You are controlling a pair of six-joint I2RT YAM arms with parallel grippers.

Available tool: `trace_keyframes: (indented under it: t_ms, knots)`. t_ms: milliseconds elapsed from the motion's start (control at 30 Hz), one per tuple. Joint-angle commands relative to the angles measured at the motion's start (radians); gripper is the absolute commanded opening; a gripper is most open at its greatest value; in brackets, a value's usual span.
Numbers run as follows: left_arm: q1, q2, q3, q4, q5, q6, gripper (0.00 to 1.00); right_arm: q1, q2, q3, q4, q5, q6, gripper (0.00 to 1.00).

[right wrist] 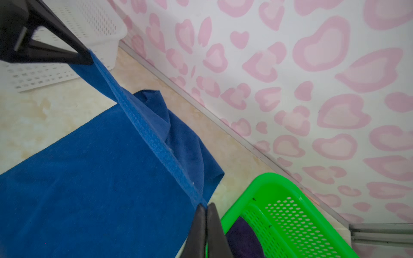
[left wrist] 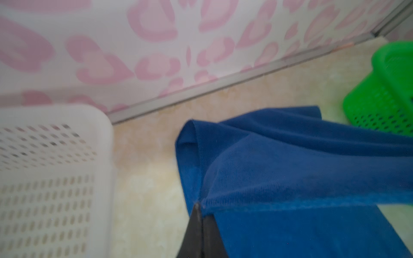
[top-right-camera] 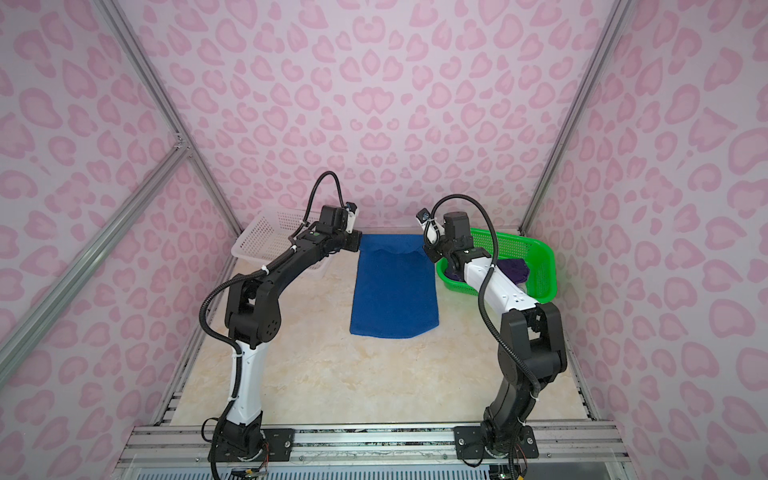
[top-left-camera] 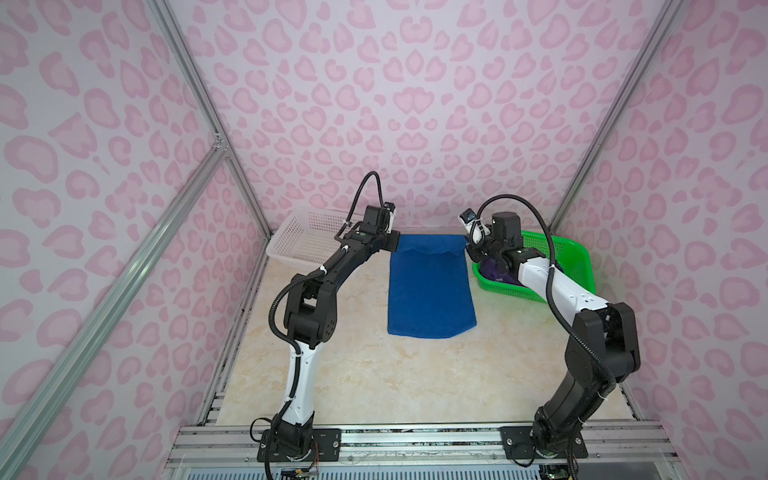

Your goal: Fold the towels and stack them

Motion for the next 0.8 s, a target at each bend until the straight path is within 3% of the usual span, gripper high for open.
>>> trace_keyframes:
  t_ms: [0,200,367,567,767]
  knots:
    - [-0.017,-0.226,-0.118,0.074,-0.034,-0.008,0.02,-0.003,-0.037,-0.06,-0.019,-0.023,-0.006,0.0]
    - [-0.053,-0.34,-0.278,0.072,-0.066,0.008,0.02,0.002,-0.114,-0.178,-0.087,-0.043,-0.028,0.0]
    - [-0.072,-0.413,-0.309,0.046,-0.093,0.017,0.02,0.0,-0.171,-0.237,-0.133,-0.048,-0.044,0.0]
    - [-0.09,-0.459,-0.343,0.042,-0.075,0.014,0.02,0.022,-0.179,-0.234,-0.186,-0.128,-0.052,0.0]
    - [-0.099,-0.472,-0.384,0.054,-0.082,-0.001,0.02,0.076,-0.13,-0.217,-0.175,-0.12,-0.041,0.06]
